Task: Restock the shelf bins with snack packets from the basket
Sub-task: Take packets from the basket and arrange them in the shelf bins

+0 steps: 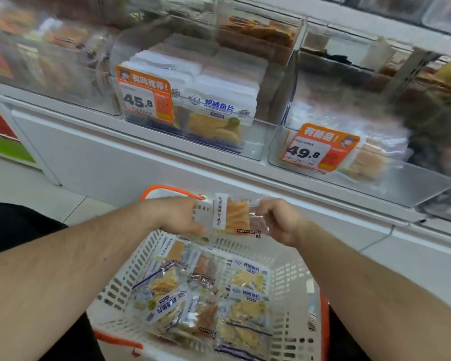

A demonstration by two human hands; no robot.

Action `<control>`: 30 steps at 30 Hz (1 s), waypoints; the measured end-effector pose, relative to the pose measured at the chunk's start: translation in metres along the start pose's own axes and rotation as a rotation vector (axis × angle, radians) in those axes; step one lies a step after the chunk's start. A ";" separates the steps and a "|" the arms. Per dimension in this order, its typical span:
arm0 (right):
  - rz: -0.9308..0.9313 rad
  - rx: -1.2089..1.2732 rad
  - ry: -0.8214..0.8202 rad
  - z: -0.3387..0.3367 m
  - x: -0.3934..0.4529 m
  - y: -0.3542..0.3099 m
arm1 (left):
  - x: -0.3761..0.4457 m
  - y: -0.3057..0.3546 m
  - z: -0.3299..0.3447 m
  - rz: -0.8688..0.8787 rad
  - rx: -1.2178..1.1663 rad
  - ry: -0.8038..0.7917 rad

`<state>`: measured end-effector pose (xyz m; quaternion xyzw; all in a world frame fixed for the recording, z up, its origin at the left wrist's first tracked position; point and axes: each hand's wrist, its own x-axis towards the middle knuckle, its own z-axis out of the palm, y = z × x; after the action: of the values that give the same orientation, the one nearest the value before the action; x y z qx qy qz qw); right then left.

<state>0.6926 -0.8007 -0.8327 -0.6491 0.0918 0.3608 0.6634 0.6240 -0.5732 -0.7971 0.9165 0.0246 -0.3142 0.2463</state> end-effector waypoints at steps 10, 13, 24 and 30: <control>-0.214 -0.052 -0.049 0.001 -0.076 -0.058 | -0.008 0.042 0.010 0.221 -0.968 0.281; -0.317 -0.361 0.235 -0.013 -0.089 -0.070 | -0.008 0.059 0.015 0.246 -0.995 0.354; -0.630 -1.487 0.576 -0.022 -0.141 -0.096 | 0.011 0.140 0.015 0.423 -0.793 0.449; -0.637 -1.340 0.667 -0.047 -0.155 -0.112 | 0.016 0.176 0.007 0.518 -0.533 0.663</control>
<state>0.6639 -0.8886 -0.6590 -0.9767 -0.1399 -0.0790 0.1425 0.6674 -0.7324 -0.7346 0.8483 -0.0473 0.0829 0.5209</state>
